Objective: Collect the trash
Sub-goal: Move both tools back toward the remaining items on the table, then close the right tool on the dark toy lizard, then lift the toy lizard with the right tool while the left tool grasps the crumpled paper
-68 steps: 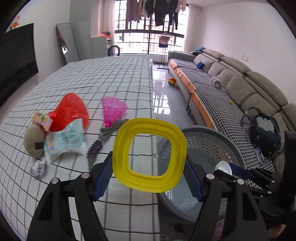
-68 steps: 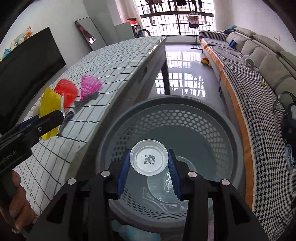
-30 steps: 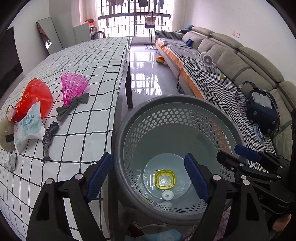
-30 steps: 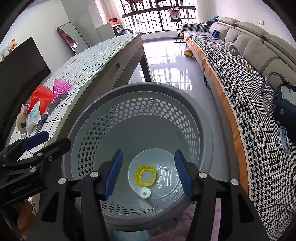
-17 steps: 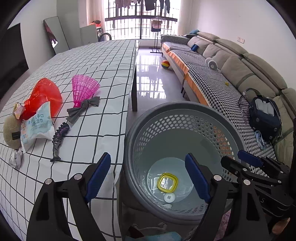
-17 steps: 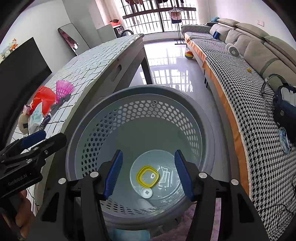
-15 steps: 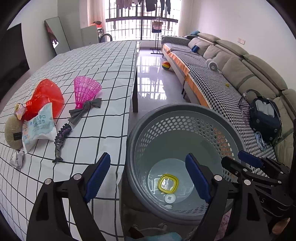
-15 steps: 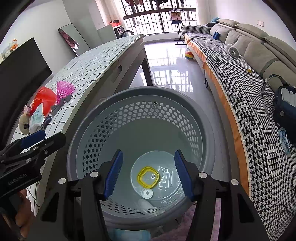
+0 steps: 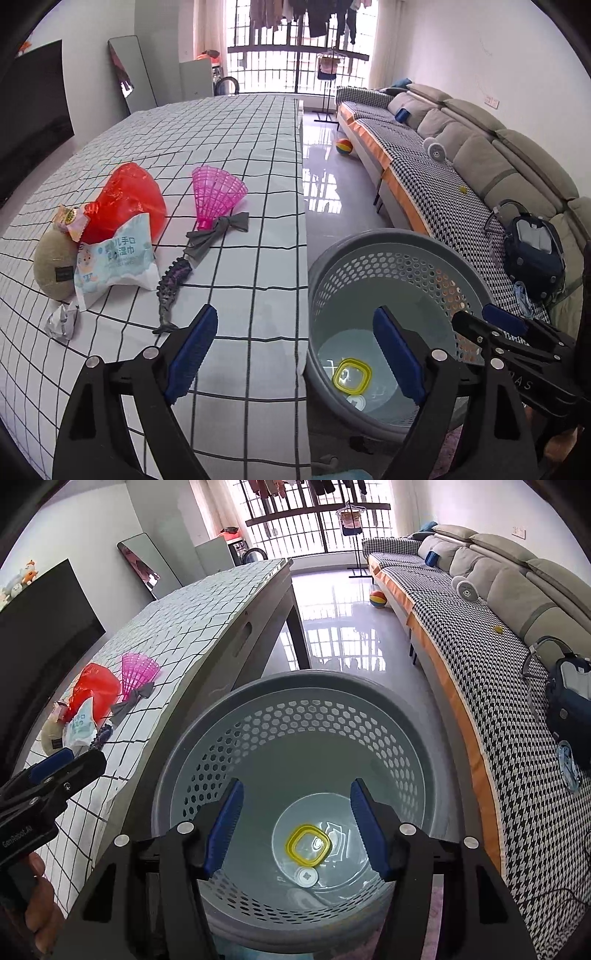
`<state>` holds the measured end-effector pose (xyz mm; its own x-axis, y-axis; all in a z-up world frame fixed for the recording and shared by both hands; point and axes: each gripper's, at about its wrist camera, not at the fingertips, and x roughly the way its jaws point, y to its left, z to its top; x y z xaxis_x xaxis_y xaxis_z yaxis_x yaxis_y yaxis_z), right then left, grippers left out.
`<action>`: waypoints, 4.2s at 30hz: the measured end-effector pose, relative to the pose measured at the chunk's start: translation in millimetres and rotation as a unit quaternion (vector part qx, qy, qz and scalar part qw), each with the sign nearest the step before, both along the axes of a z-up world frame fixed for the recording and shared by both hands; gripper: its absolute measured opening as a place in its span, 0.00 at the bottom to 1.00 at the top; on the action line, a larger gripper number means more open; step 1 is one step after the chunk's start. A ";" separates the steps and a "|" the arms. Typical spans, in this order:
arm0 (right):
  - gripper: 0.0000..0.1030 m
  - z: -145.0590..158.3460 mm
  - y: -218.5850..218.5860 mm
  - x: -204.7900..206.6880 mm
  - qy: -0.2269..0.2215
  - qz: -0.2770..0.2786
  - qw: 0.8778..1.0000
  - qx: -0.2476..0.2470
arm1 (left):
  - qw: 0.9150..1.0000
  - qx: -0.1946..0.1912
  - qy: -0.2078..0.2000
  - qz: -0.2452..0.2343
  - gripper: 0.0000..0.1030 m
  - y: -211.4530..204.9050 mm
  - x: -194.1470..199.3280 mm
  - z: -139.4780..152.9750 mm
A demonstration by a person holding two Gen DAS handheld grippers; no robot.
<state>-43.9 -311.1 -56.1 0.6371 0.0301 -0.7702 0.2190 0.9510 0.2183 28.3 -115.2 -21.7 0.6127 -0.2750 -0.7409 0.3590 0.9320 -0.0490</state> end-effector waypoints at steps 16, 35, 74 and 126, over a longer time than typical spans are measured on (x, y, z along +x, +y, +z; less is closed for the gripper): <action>0.56 21.3 39.7 12.0 -0.023 0.043 0.999 0.003 | 0.998 -0.010 -0.032 0.062 0.82 61.7 -0.7 21.7; 0.56 23.3 141.9 61.8 0.000 0.141 0.990 -0.028 | 0.990 -0.011 -0.019 0.139 0.82 161.4 5.1 2.3; 0.56 -4.7 247.6 148.5 0.049 0.190 0.976 -0.096 | 0.975 -0.018 0.002 0.223 0.82 249.4 7.3 -21.5; 0.19 9.1 192.1 76.3 0.018 0.199 0.980 -0.010 | 0.978 0.014 0.055 0.200 0.79 213.4 62.4 -43.2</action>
<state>32.4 -119.0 -47.0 0.5502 0.2553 -0.7951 -0.1631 0.9666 0.1976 90.7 98.1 -64.9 0.5832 -0.0079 -0.8123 -0.0409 0.9984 -0.0391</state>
